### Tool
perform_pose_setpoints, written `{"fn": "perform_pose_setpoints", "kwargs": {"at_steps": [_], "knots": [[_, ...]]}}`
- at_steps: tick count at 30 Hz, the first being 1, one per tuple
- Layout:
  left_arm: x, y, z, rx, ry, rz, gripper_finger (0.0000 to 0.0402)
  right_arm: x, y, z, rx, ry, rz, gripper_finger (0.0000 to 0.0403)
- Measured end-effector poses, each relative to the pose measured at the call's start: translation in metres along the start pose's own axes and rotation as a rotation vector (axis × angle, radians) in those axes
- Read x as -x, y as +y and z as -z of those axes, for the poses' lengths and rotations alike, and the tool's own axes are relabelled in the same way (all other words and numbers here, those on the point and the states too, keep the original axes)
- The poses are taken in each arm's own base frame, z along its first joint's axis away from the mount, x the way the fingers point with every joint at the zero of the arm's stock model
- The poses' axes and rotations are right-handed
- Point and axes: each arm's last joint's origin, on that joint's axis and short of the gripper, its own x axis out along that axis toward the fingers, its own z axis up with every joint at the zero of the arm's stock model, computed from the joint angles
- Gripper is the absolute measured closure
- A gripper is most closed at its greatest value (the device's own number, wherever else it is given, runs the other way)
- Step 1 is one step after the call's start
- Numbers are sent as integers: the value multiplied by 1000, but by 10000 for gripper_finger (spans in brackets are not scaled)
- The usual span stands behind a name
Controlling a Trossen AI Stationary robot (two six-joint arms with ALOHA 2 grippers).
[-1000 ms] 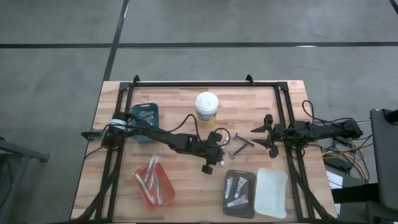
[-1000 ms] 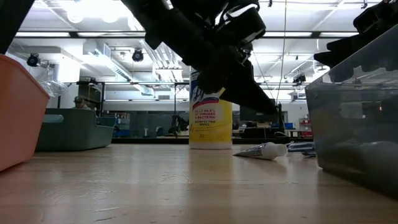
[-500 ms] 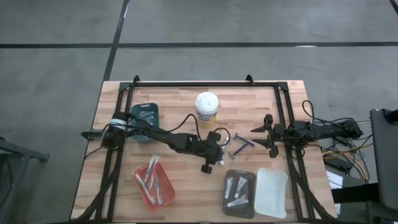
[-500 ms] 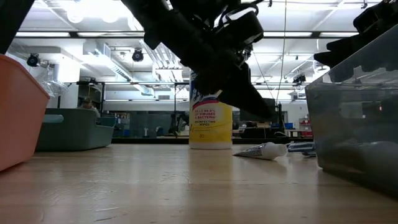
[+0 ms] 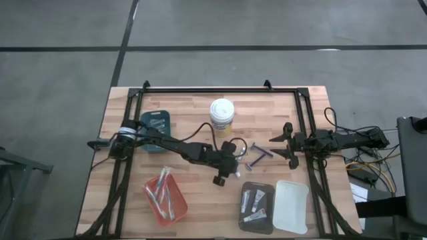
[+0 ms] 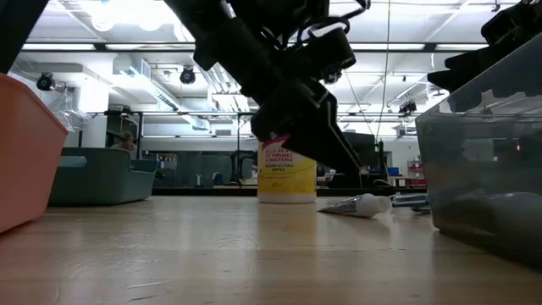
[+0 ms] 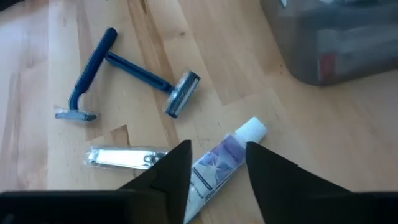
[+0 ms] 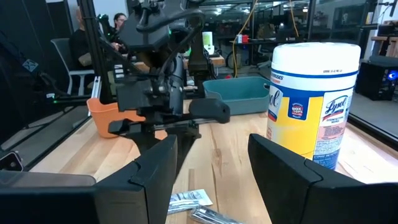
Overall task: Pick & Place Travel size toiletries
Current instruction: Put the white toothpaste into the black bin
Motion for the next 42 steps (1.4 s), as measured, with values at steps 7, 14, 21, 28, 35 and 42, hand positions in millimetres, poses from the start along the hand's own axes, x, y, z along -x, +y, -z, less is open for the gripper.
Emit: {"fn": "perform_pose_setpoints", "kwargs": {"at_steps": [7, 14, 21, 28, 35, 42], "knots": [[-11, 7, 10, -8, 23, 13, 171, 0, 0, 0, 0, 1, 1, 207], [-24, 9, 23, -31, 48, 63, 159, 0, 0, 0, 0, 0, 0, 207], [-33, 17, 30, 21, 38, 88, 159, 0, 0, 0, 0, 0, 0, 207], [-39, 28, 38, 168, 10, 178, 159, 0, 0, 0, 0, 0, 0, 207], [-41, 24, 37, 191, 3, 175, 191, 0, 0, 0, 0, 0, 0, 207], [-41, 20, 35, 215, 5, 176, 263, 0, 0, 0, 0, 0, 0, 207]]}}
